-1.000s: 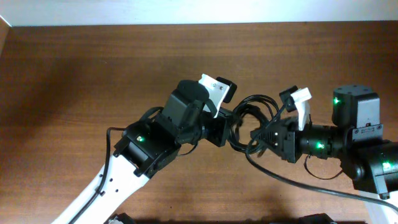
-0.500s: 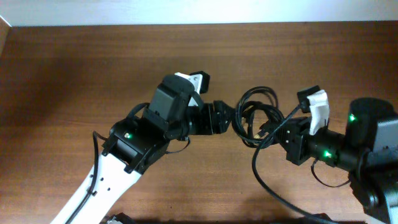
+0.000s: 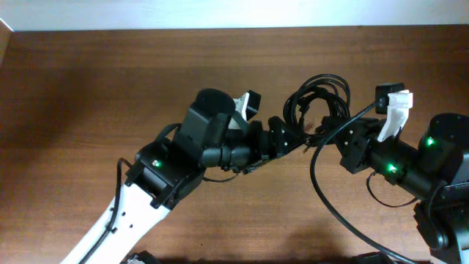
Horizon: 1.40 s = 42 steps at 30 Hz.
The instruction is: Untangle cables
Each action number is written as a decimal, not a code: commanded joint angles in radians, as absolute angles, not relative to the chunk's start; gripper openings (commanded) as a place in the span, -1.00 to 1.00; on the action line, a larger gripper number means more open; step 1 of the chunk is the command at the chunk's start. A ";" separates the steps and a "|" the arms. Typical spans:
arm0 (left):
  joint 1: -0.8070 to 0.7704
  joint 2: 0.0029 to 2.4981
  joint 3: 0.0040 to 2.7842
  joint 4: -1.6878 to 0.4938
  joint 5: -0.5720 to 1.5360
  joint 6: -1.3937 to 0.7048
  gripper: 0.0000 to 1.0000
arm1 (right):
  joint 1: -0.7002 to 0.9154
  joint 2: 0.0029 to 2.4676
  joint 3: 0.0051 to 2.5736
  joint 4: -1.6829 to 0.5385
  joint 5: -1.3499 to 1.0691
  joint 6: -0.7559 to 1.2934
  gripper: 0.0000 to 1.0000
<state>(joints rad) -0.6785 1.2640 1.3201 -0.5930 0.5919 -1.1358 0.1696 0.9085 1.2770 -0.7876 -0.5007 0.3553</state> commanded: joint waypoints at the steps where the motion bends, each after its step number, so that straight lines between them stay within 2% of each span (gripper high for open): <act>1: -0.720 1.257 1.327 -0.553 0.567 -1.262 0.28 | 0.163 0.899 1.291 -0.776 -0.538 0.346 -0.92; 3: -0.731 1.261 1.327 -0.545 0.553 -1.273 0.10 | 0.163 0.899 1.291 -0.776 -0.538 0.346 -0.92; 9: -0.731 1.264 1.327 -0.546 0.489 -1.288 0.15 | 0.163 0.898 1.291 -0.754 -0.698 0.349 -0.92; 11: -0.731 1.264 1.327 -0.540 0.473 -1.295 0.03 | 0.163 0.898 1.291 -0.754 -0.719 0.349 -0.92; 13: -0.731 1.264 1.327 -0.538 0.455 -1.295 -0.35 | 0.163 0.898 1.291 -0.756 -0.723 0.348 -0.92; 15: -0.731 1.264 1.327 -0.535 0.435 -1.293 -0.87 | 0.163 0.898 1.290 -0.773 -0.722 0.345 -0.92; 16: -0.731 1.264 1.327 -0.536 0.408 -1.278 -1.00 | 0.163 0.898 1.290 -0.782 -0.723 0.345 -0.92; 17: -0.731 1.264 1.327 -0.535 0.392 -1.256 -1.00 | 0.163 0.898 1.290 -0.791 -0.722 0.339 -0.91; 18: -0.731 1.264 1.327 -0.535 0.383 -1.202 -1.00 | 0.163 0.898 1.290 -0.813 -0.722 0.298 -0.81; 20: -0.731 1.264 1.327 -0.539 0.336 -1.127 -1.00 | 0.163 0.898 1.290 -0.831 -0.714 0.292 -0.73; 21: -0.730 1.264 1.327 -0.545 0.309 -1.084 -1.00 | 0.163 0.898 1.290 -0.839 -0.691 0.289 -0.61; 23: -0.731 1.264 1.327 -0.566 0.306 -0.933 -1.00 | 0.163 0.898 1.290 -0.850 -0.633 0.285 -0.12; 24: -0.731 1.264 1.327 -0.585 0.307 -0.886 -1.00 | 0.163 0.898 1.290 -0.849 -0.614 0.284 0.00; 27: -0.731 1.264 1.327 -0.607 0.332 -0.823 -1.00 | 0.163 0.898 1.290 -0.849 -0.562 0.284 -0.13; 30: -0.731 1.264 1.327 -0.606 0.363 -0.813 -1.00 | 0.163 0.927 1.290 -0.859 -0.564 0.285 -0.14; 31: -0.731 1.264 1.327 -0.606 0.362 -0.813 -1.00 | 0.163 0.938 1.290 -0.866 -0.564 0.285 -0.36; 32: -0.731 1.264 1.327 -0.605 0.358 -0.813 -1.00 | 0.163 0.947 1.290 -0.875 -0.564 0.285 -0.92; 37: -0.730 1.264 1.327 -0.610 0.271 -0.932 -1.00 | 0.163 0.937 1.290 -0.886 -0.564 0.285 -0.92; 42: -0.715 1.264 1.327 -0.705 0.103 -1.231 -1.00 | 0.163 0.894 1.290 -0.886 -0.521 0.298 -0.92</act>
<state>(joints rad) -0.7357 1.2678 1.3205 -0.6933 0.2256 -1.1038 0.1661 0.9337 1.2770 -0.8917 -0.5724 0.2840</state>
